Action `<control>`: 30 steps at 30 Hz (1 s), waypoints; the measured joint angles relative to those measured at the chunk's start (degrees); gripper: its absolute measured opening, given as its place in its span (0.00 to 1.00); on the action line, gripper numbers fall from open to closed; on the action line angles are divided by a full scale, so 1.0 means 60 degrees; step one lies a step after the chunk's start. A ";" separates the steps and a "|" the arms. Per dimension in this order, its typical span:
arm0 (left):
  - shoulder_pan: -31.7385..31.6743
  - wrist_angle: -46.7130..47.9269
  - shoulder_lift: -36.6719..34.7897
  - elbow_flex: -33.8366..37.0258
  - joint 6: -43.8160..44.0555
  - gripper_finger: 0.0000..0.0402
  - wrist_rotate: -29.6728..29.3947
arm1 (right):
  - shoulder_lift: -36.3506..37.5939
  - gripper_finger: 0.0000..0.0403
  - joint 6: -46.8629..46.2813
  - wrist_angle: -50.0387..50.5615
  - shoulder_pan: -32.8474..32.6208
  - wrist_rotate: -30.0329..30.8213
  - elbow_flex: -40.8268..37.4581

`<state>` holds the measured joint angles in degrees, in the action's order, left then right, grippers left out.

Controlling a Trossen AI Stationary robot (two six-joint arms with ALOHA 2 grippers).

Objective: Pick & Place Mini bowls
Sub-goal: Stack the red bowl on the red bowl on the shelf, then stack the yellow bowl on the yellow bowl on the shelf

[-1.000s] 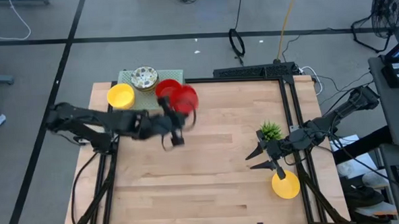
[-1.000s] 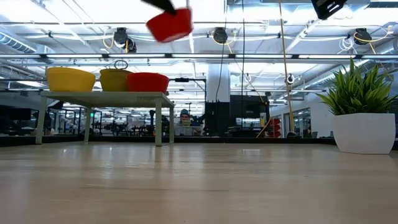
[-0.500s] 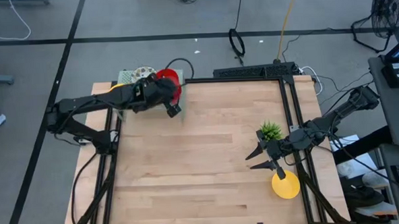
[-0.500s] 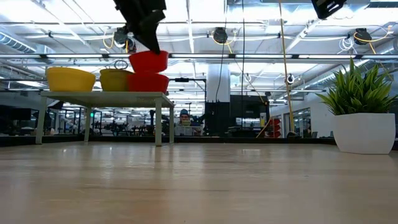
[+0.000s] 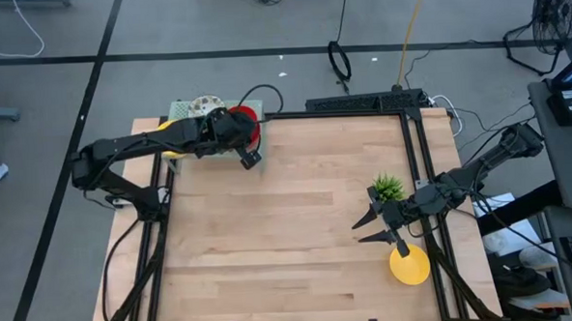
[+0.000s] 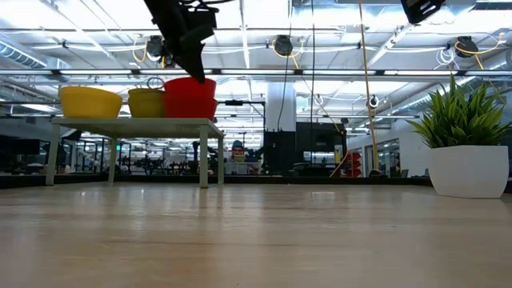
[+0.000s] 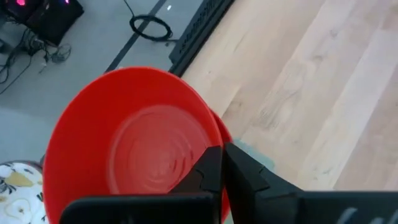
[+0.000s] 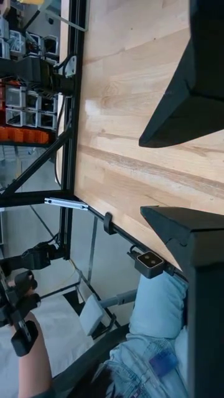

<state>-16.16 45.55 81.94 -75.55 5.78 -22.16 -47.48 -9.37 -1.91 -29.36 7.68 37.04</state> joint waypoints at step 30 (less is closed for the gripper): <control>0.1722 -0.1117 -0.0159 -0.0011 0.0905 0.45 0.1459 | -0.0752 0.37 -0.0986 -0.0922 0.0059 0.0651 0.0026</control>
<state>-5.83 38.85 80.99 -75.61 11.21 -13.41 -52.00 -15.28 -7.44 -29.00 11.59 37.20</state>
